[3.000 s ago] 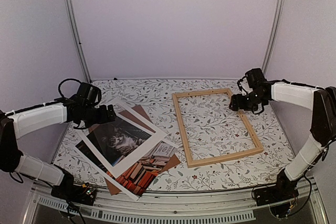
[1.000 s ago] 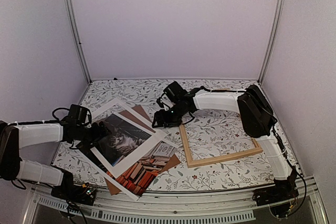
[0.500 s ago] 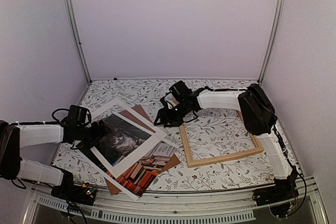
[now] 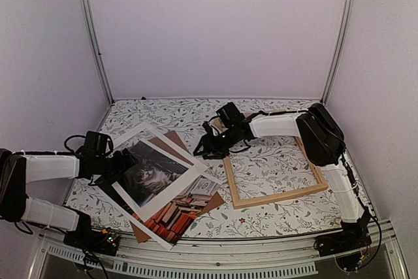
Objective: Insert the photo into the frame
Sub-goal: Pick up the glass panel from the photo.
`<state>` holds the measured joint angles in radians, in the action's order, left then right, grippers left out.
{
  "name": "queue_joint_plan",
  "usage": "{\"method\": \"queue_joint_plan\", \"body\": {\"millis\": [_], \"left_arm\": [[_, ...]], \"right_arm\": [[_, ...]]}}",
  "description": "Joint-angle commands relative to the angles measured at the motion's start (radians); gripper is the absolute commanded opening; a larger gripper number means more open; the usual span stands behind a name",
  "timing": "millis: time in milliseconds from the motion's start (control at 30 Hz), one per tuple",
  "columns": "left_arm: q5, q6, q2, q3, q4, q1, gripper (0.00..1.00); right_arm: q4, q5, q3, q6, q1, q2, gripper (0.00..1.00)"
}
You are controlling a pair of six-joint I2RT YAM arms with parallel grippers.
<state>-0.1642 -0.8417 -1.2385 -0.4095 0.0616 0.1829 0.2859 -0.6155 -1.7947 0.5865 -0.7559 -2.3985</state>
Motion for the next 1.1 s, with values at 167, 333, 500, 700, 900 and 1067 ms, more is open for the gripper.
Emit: {"method": "queue_joint_plan", "body": {"millis": [167, 333, 500, 700, 900, 1067], "left_arm": [[-0.034, 0.002, -0.039, 0.034, 0.011, 0.003, 0.92], [-0.032, 0.011, -0.037, 0.033, 0.005, 0.002, 0.92], [-0.033, 0.020, -0.030, 0.032, -0.005, 0.002, 0.92], [-0.034, 0.030, -0.028, 0.031, -0.011, 0.002, 0.92], [-0.036, 0.060, -0.019, 0.010, -0.014, 0.004, 0.92], [-0.030, 0.089, 0.003, -0.010, -0.014, 0.004, 0.92]], "right_arm": [[-0.117, -0.156, 0.081, 0.076, -0.002, 0.066, 0.50], [-0.166, -0.188, 0.110, 0.109, 0.007, 0.092, 0.49], [-0.209, -0.215, 0.129, 0.138, 0.010, 0.100, 0.48], [-0.229, -0.224, 0.132, 0.148, 0.012, 0.099, 0.46], [-0.267, -0.265, 0.131, 0.164, 0.012, 0.083, 0.29], [-0.267, -0.274, 0.130, 0.156, 0.013, 0.086, 0.14]]}}
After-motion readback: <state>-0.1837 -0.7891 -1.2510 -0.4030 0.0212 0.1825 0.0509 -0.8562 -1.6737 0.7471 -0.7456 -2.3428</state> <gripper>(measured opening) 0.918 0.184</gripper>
